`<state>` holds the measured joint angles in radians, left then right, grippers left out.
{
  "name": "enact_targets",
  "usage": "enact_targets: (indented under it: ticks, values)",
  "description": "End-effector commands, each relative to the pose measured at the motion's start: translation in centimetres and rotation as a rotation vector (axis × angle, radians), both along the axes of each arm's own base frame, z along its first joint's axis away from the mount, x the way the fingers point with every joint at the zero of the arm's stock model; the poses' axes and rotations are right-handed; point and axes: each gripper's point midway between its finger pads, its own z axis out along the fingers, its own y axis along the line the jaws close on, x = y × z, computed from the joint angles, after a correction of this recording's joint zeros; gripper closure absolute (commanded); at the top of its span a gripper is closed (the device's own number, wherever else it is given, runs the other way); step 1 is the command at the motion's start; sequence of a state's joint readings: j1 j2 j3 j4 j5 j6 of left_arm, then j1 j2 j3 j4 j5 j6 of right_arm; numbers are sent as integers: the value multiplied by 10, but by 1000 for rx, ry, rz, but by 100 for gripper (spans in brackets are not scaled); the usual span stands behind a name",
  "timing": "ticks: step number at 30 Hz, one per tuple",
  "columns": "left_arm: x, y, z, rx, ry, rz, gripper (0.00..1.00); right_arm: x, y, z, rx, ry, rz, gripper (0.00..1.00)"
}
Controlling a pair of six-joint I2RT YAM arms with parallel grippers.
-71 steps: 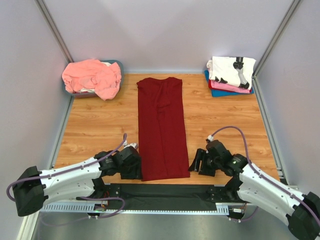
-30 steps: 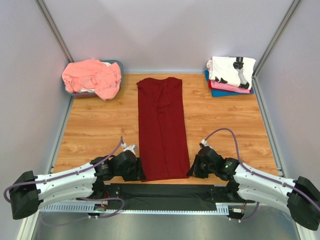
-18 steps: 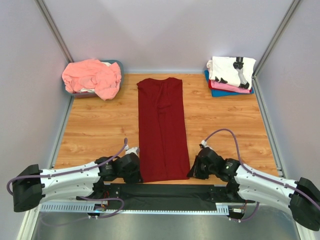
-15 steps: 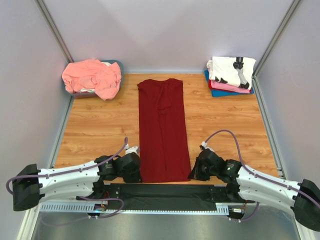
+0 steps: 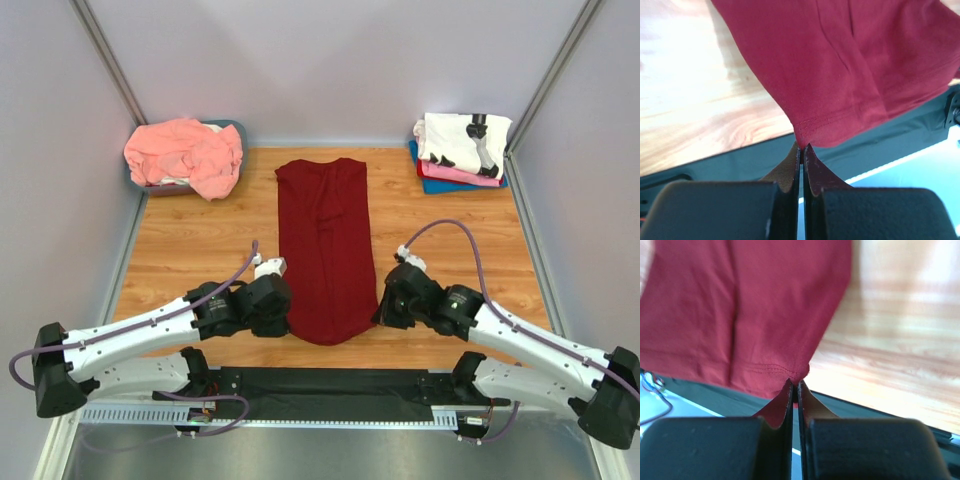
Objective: Fold and stack the t-shirts
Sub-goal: Fold the tshirt
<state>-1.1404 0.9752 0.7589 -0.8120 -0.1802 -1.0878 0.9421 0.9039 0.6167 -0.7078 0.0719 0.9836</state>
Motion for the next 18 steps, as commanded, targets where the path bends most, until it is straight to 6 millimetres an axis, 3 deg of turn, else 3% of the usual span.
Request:
enact_targets:
  ticks: [1, 9, 18]
  values:
    - [24, 14, 18, 77, -74, 4, 100, 36, -6, 24, -94, -105, -3, 100]
    - [79, 10, 39, 140, -108, -7, 100, 100, -6, 48, -148, -129, -15, 100]
    - [145, 9, 54, 162, -141, 3, 100, 167, 2, 54, -175, -106, 8, 99]
